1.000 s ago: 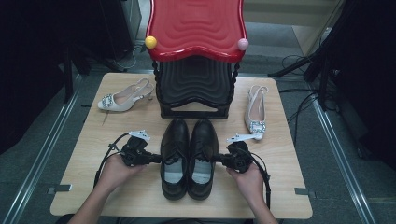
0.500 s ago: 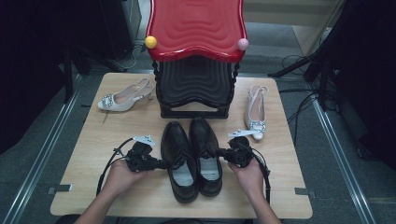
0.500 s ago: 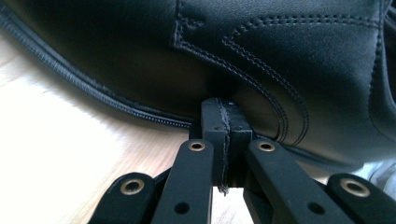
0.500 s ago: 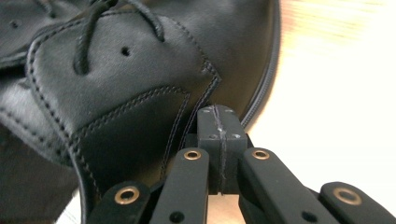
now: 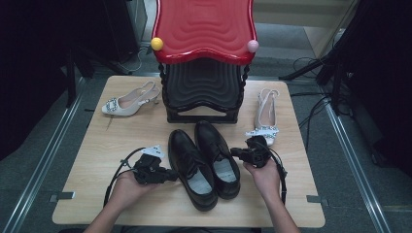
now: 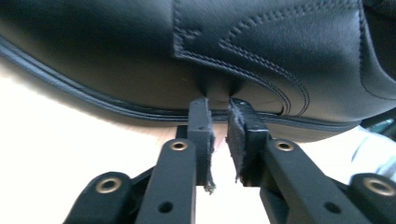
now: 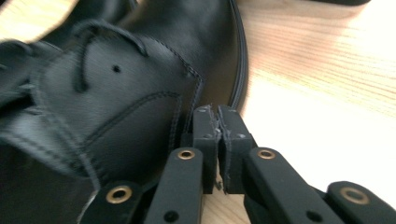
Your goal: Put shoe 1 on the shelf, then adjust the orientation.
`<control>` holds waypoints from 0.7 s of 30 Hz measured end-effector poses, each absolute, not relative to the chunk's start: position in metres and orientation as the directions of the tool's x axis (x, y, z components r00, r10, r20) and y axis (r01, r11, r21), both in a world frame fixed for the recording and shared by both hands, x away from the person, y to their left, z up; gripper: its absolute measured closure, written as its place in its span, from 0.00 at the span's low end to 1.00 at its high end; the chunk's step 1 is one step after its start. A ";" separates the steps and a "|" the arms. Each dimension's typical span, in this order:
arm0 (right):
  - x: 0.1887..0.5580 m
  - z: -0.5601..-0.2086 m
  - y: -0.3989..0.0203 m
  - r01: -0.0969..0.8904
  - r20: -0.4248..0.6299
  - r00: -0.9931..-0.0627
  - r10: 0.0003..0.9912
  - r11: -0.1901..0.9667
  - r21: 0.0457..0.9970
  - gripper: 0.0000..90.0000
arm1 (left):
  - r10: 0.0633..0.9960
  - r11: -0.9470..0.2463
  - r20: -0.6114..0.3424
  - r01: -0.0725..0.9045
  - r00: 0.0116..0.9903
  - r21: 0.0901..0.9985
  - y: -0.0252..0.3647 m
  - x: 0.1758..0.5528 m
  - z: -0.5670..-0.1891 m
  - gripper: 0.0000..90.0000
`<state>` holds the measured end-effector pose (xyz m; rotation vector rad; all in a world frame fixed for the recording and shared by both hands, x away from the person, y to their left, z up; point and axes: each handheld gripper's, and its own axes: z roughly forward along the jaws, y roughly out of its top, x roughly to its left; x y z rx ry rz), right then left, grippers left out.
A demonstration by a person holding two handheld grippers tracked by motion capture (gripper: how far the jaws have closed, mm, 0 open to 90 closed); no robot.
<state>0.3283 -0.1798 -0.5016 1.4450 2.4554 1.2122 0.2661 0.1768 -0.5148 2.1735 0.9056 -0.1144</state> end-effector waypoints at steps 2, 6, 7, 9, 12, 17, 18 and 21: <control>0.326 -0.498 -0.182 0.720 0.337 -0.567 0.752 0.253 0.646 0.94 | 0.578 -0.446 -0.348 0.643 0.738 0.623 0.181 0.266 -0.513 0.83; 0.322 -0.492 -0.186 0.713 0.347 -0.578 0.739 0.250 0.655 0.91 | 0.593 -0.444 -0.339 0.648 0.730 0.619 0.188 0.269 -0.512 0.75; 0.321 -0.491 -0.186 0.713 0.348 -0.580 0.736 0.253 0.654 0.90 | 0.595 -0.442 -0.340 0.650 0.728 0.618 0.189 0.269 -0.511 0.73; 0.319 -0.489 -0.187 0.710 0.347 -0.588 0.731 0.260 0.655 0.89 | 0.596 -0.443 -0.339 0.650 0.728 0.617 0.191 0.270 -0.511 0.68; 0.315 -0.485 -0.188 0.703 0.343 -0.593 0.728 0.260 0.663 0.87 | 0.600 -0.441 -0.340 0.655 0.724 0.614 0.193 0.271 -0.512 0.62; 0.311 -0.476 -0.190 0.700 0.356 -0.600 0.716 0.254 0.668 0.85 | 0.612 -0.434 -0.334 0.657 0.717 0.616 0.199 0.273 -0.512 0.54; 0.310 -0.474 -0.190 0.699 0.358 -0.602 0.714 0.255 0.668 0.85 | 0.614 -0.432 -0.332 0.657 0.716 0.619 0.201 0.273 -0.511 0.53; 0.306 -0.468 -0.188 0.690 0.349 -0.615 0.707 0.269 0.672 0.84 | 0.625 -0.411 -0.333 0.660 0.706 0.629 0.206 0.274 -0.510 0.51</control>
